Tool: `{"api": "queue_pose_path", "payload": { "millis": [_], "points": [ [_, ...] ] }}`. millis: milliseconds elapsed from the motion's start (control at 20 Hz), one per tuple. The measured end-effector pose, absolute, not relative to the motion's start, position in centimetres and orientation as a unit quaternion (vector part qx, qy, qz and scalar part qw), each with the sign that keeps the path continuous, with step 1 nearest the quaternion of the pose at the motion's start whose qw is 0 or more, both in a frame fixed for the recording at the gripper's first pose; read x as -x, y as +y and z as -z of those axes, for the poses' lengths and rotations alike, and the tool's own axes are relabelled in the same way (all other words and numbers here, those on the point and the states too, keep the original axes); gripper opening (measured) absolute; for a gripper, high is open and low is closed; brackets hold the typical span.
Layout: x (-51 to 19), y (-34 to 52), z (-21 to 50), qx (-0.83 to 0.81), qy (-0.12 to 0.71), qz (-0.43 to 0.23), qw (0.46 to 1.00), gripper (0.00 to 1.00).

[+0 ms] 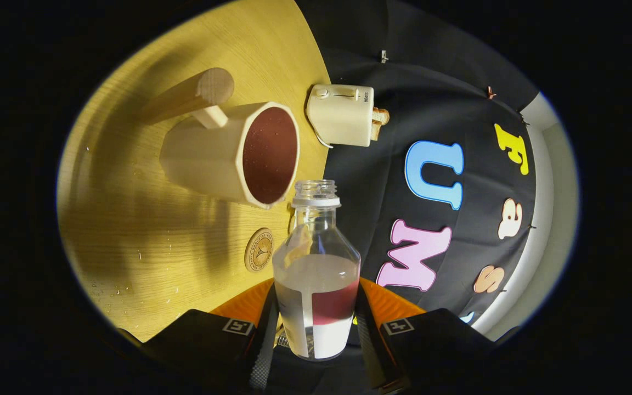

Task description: Take the bottle from table, then pour the juice into the cup, finally place the bottle on the coaster

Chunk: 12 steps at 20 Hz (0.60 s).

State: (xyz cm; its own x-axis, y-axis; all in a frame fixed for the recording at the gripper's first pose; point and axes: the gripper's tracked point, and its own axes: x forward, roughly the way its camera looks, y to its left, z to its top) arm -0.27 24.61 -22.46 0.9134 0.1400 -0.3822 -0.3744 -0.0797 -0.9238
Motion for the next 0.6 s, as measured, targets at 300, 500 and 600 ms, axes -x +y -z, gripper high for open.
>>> {"api": "queue_pose_path", "payload": {
  "millis": [300,500,600],
  "points": [
    [-0.18,25.41,22.19,0.725,0.058,-0.198,0.658,0.7],
    [-0.4,25.29,22.4,0.733,0.052,-0.2,0.648,0.7],
    [-0.49,25.4,22.24,0.738,0.045,-0.2,0.643,0.7]
  ]
}}
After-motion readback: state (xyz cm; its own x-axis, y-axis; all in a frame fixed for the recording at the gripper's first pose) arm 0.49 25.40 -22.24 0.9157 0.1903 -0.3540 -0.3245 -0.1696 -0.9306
